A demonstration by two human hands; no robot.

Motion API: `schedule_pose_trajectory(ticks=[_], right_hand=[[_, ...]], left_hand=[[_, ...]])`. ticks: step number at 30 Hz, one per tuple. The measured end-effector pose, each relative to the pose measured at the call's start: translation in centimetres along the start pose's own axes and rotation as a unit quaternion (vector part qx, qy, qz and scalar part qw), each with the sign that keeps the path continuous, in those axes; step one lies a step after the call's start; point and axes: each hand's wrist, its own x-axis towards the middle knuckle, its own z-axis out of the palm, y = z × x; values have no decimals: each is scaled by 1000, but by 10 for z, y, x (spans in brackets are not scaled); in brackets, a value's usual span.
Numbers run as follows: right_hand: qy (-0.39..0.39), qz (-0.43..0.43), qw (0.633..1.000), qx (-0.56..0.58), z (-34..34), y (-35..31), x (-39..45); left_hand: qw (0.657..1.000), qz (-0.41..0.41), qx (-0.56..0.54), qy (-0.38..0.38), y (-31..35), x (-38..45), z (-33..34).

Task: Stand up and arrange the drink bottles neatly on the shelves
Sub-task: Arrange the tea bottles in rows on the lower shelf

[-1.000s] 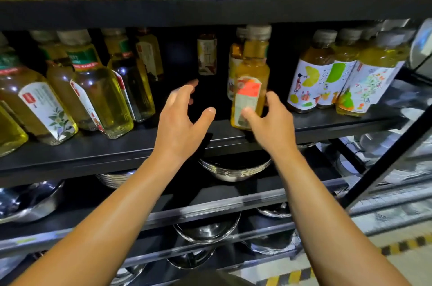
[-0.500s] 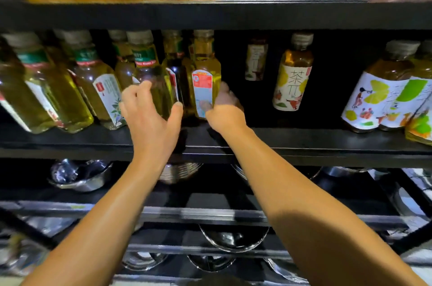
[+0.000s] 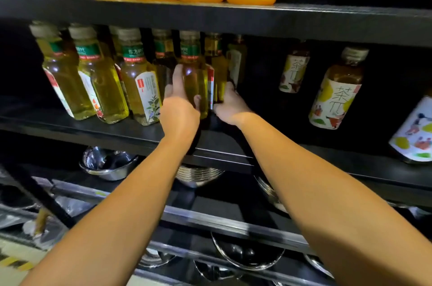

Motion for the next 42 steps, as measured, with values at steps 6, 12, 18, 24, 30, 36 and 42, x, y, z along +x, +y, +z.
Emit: schedule_pose_trajectory(ticks=[6,12,18,24,30,36,42], right_hand=[[116,-40,992,10,-38,31,-51],[488,-19,865,110,-95,88,-111],[456,84,885,33,-128,113,-89],[341,115,933,7,-147,122,-74],[358,132,924,-28,-157,132,-80],[370,140,917,-47,-158,132,-81],[368,141,917,-55,-159,132,-83]], left_hand=[[998,-14,-67,16,7,-13,3],[985,62,-119,-109,63,-40,49],[968,44,-95,-226,100,-13,116],[948,96,-104,-284,102,11,166],[947,31,-133,-292,119,32,219],[952,8,-159,-262,145,44,249],[952,31,-162,-258,145,45,255]])
